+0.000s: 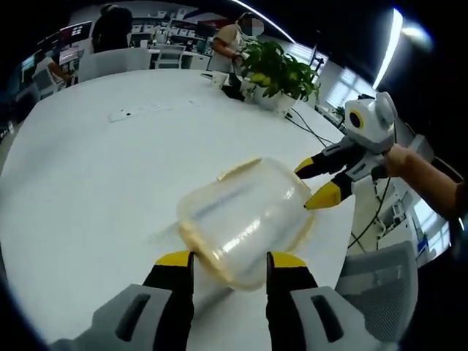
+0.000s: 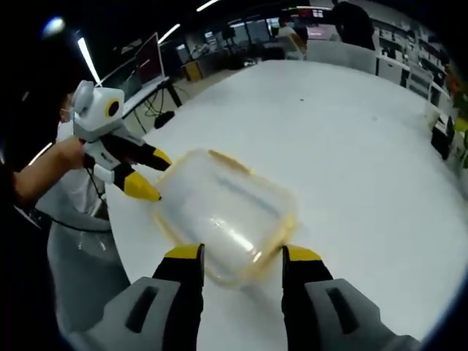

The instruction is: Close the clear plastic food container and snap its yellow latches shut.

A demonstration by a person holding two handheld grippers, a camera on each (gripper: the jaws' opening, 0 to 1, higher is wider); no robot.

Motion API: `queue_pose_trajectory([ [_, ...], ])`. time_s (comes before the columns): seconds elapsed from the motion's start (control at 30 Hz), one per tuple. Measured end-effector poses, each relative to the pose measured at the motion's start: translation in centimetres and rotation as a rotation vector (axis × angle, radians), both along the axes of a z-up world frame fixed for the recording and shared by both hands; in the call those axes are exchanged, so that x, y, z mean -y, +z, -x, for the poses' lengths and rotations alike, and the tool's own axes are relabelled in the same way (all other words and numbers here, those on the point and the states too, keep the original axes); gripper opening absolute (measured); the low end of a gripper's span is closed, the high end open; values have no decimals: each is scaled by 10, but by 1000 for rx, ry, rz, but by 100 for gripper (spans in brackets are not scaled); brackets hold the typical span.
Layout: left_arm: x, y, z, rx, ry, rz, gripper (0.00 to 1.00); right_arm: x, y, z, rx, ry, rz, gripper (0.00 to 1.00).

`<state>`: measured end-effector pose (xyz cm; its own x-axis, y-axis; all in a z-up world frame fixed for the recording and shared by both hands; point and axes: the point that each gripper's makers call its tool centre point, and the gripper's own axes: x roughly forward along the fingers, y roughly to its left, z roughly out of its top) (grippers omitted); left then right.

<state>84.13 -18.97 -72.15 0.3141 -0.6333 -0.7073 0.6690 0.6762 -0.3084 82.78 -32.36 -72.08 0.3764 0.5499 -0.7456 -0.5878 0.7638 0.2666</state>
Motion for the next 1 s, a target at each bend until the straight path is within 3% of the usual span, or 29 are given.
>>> queue_pose_trajectory([
  [0.07,1,0,0,-4,-1,0,31,-1,-3,6,-46,6,-2,37],
  [0.13,0,-1,-1,-7,2,-2,31,-1,-12,3,-24,4,2,36],
  [0.57,1,-1,-2,-23,50,3,27,-3,-6,0,-39,-41,-17,35],
  [0.6,-6,-3,1,-55,84,-17,27,-2,-9,0,-50,-46,-5,35],
  [0.7,-4,1,-3,-14,83,12,27,-3,-9,0,-49,-49,-4,35],
  [1.0,2,0,-4,-17,81,0,27,-4,-6,-2,-46,-61,-14,35],
])
